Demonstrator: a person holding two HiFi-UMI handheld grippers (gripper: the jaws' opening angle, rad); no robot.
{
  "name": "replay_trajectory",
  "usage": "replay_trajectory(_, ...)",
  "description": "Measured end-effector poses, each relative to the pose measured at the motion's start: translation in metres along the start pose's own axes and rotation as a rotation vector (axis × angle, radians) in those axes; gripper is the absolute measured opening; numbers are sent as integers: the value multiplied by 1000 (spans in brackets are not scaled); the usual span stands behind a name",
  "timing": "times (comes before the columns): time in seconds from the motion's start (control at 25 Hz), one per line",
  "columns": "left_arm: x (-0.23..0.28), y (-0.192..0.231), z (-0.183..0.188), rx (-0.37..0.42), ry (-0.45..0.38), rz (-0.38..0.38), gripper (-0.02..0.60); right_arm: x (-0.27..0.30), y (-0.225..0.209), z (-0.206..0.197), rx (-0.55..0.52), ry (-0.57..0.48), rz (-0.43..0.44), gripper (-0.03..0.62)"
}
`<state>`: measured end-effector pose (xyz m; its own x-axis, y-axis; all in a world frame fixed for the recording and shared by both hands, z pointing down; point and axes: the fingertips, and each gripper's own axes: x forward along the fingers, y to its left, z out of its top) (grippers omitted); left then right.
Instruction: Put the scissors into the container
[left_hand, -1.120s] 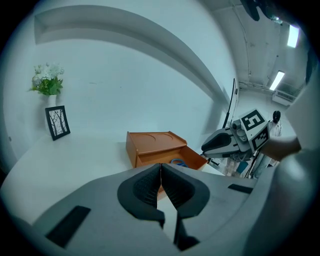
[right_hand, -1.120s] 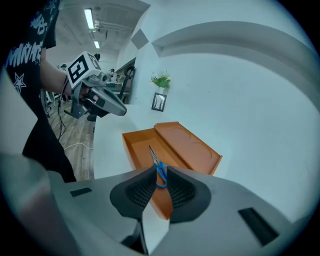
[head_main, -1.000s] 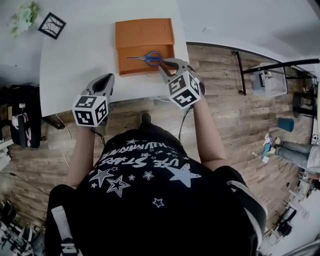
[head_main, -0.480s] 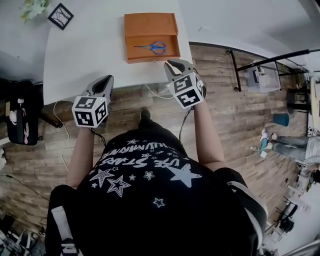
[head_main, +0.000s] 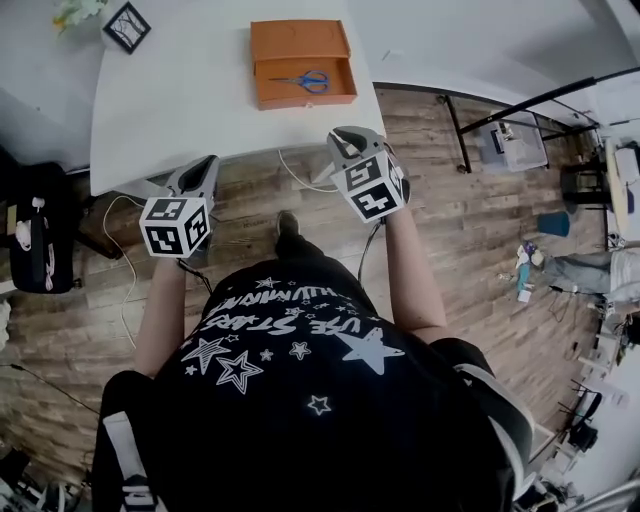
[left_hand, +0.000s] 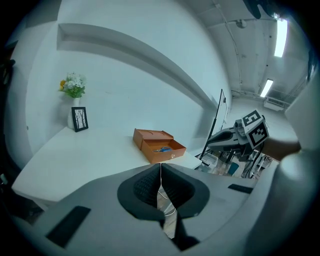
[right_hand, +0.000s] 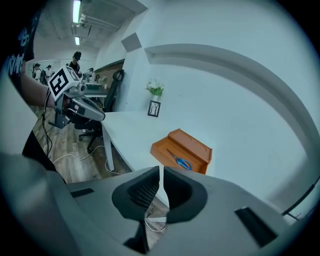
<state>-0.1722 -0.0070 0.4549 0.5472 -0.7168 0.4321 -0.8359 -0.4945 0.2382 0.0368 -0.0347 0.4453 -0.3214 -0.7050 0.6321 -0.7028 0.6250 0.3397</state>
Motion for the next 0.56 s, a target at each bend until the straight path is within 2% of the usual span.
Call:
replay_trajectory(0.28, -45, -3, -8, -3, -11, -5, 20, -25, 41, 5, 14, 4, 2, 57)
replay_trajectory(0.56, -71, 6, -34, -9, -12, -10, 20, -27, 88, 1, 6, 10, 20, 57)
